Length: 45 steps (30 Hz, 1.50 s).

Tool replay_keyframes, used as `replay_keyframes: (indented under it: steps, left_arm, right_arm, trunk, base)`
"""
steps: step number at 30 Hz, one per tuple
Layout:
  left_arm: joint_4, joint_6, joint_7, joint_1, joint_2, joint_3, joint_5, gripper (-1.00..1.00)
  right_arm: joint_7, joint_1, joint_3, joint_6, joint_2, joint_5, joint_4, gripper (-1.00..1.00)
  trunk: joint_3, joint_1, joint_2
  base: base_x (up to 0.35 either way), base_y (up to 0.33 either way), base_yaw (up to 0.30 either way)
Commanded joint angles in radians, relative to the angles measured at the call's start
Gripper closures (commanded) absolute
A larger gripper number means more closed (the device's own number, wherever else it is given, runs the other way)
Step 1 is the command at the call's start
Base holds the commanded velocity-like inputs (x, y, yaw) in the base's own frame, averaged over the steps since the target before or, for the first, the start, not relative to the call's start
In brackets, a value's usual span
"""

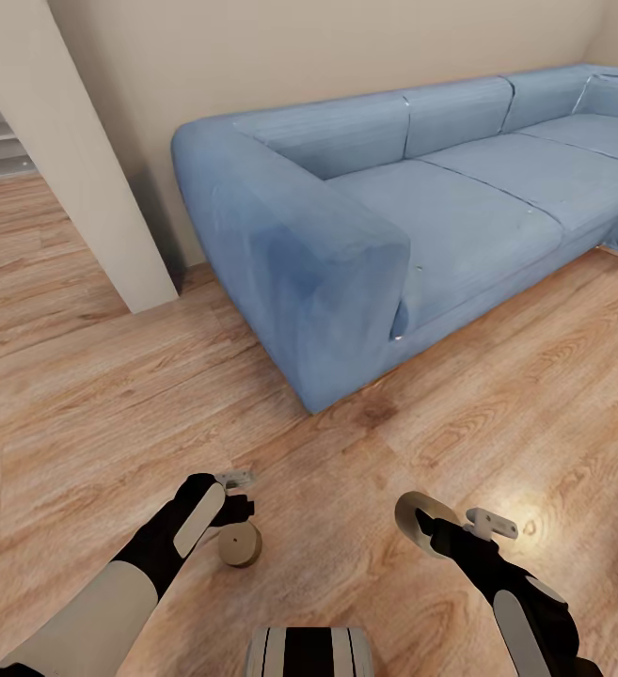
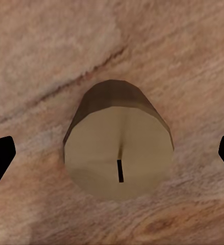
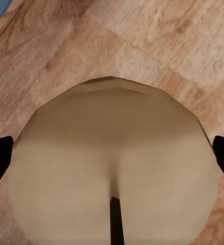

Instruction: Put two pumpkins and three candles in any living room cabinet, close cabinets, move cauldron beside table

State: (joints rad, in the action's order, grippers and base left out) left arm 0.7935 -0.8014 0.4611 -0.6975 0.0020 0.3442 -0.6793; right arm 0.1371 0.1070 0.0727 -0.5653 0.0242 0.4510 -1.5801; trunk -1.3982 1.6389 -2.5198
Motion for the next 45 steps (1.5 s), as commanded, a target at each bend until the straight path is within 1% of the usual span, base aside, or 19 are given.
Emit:
replay_keyframes:
  steps: [1, 5, 8, 13, 15, 19, 23, 25, 28, 32, 35, 39, 45]
  left_arm:
    - [0.001, -0.001, 0.009, 0.0, 0.001, 0.002, -0.009, -1.0]
    - [0.002, 0.003, 0.009, 0.0, 0.003, 0.002, -0.009, -1.0]
    - [0.002, 0.021, 0.009, 0.0, 0.004, 0.002, -0.009, -1.0]
    - [0.003, 0.032, 0.008, 0.0, 0.005, 0.006, -0.009, -1.0]
    - [0.003, 0.035, 0.008, 0.0, 0.005, 0.006, -0.009, -1.0]
    - [0.002, 0.063, 0.008, 0.0, 0.006, 0.008, -0.009, -1.0]
    - [0.001, 0.076, 0.007, 0.0, 0.006, 0.008, -0.008, -1.0]
    - [0.001, 0.078, 0.001, 0.0, 0.006, 0.015, -0.008, -1.0]
    - [0.0, 0.081, -0.015, 0.0, 0.006, 0.047, -0.008, -1.0]
    - [-0.007, 0.082, -0.025, 0.0, 0.005, 0.066, -0.008, -1.0]
    - [-0.01, 0.082, -0.027, 0.0, 0.004, 0.07, -0.008, -1.0]
    - [-0.011, 0.082, -0.028, 0.0, 0.004, 0.073, -0.008, -1.0]
    - [-0.013, 0.082, -0.028, 0.0, 0.004, 0.073, -0.008, -1.0]
  right_arm:
    - [0.009, 0.0, -0.001, -0.004, 0.0, 0.011, -0.001, 1.0]
    - [0.009, 0.0, -0.001, -0.004, 0.0, 0.011, -0.001, 1.0]
    - [0.009, 0.0, -0.001, -0.004, 0.0, 0.011, -0.001, 1.0]
    - [0.009, 0.0, -0.001, -0.004, 0.0, 0.011, -0.001, 1.0]
    - [0.009, 0.0, -0.001, -0.004, 0.0, 0.011, -0.001, 1.0]
    - [0.009, 0.0, -0.001, -0.004, 0.0, 0.011, -0.001, 1.0]
    - [0.009, 0.0, -0.002, -0.004, 0.0, 0.011, -0.001, 1.0]
    - [0.009, 0.0, -0.002, -0.004, 0.0, 0.011, -0.001, 1.0]
    - [0.009, 0.0, -0.002, -0.004, 0.0, 0.011, -0.001, 1.0]
    - [0.009, 0.0, -0.002, -0.004, 0.0, 0.011, -0.001, 1.0]
    - [0.009, 0.0, -0.002, -0.004, 0.0, 0.011, -0.001, 1.0]
    - [0.009, 0.0, -0.002, -0.004, 0.0, 0.011, -0.001, 1.0]
    - [0.009, 0.0, -0.002, -0.004, 0.0, 0.011, -0.001, 1.0]
  trunk:
    - [-0.001, 0.0, 0.0]
    - [-0.016, 0.002, -0.001]
    - [-0.028, 0.003, -0.002]
    - [-0.047, 0.005, -0.003]
    - [-0.047, 0.005, -0.003]
    - [-0.047, 0.005, -0.003]
    - [-0.063, 0.007, -0.004]
    - [-0.07, 0.008, -0.004]
    - [-0.07, 0.008, -0.004]
    - [-0.07, 0.008, -0.004]
    - [-0.07, 0.008, -0.004]
    - [-0.086, 0.01, -0.005]
    - [-0.086, 0.01, -0.005]
  base:
    - [0.0, 0.0, 0.0]
    - [0.0, 0.0, 0.0]
    - [0.0, 0.0, 0.0]
    - [0.0, 0.0, 0.0]
    - [0.0, 0.0, 0.0]
    - [0.0, 0.0, 0.0]
    - [0.0, 0.0, 0.0]
    - [0.0, 0.0, 0.0]
    - [0.0, 0.0, 0.0]
    - [0.0, 0.0, 0.0]
    - [0.0, 0.0, 0.0]
    - [0.0, 0.0, 0.0]
    - [0.0, 0.0, 0.0]
